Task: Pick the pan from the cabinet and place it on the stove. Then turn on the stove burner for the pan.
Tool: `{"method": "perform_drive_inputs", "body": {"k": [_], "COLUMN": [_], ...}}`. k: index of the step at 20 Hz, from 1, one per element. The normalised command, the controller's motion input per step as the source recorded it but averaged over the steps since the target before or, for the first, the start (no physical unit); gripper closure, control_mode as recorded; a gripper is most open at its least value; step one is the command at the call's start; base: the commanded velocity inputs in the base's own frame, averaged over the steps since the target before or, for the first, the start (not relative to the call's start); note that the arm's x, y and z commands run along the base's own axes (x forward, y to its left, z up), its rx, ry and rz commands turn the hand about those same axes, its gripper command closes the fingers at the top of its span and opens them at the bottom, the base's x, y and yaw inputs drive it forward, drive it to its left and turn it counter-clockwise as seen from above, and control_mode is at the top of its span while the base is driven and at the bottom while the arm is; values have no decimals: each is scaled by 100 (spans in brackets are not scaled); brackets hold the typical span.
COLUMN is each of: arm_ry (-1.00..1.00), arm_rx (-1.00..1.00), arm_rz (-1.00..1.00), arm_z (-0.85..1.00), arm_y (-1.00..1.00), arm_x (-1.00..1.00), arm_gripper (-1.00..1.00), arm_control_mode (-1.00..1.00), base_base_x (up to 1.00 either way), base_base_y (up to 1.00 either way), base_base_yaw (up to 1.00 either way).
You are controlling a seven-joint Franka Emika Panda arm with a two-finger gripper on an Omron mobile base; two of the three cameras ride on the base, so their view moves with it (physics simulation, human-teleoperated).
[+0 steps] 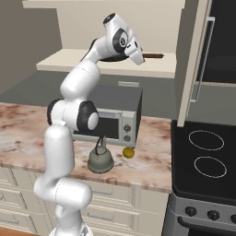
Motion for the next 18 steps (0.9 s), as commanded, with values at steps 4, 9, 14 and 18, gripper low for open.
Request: {"method": "perform_drive_inputs", "body": {"k": [4, 9, 14, 18], "arm_ry": [0, 0, 0, 0], "arm_rx": [0, 0, 0, 0], "arm_rz": [0, 0, 0, 0], "arm_z": [-28, -29, -32, -32], "arm_y": [0, 0, 0, 0], "arm_x": [13, 8, 3, 8], "arm_gripper": [-100, -100, 100, 100], "arm_control_mode": [-100, -100, -100, -100], "base_base_x": [0, 0, 0, 0], "base_base_y": [0, 0, 0, 0], "base_base_yaw": [0, 0, 0, 0]}}
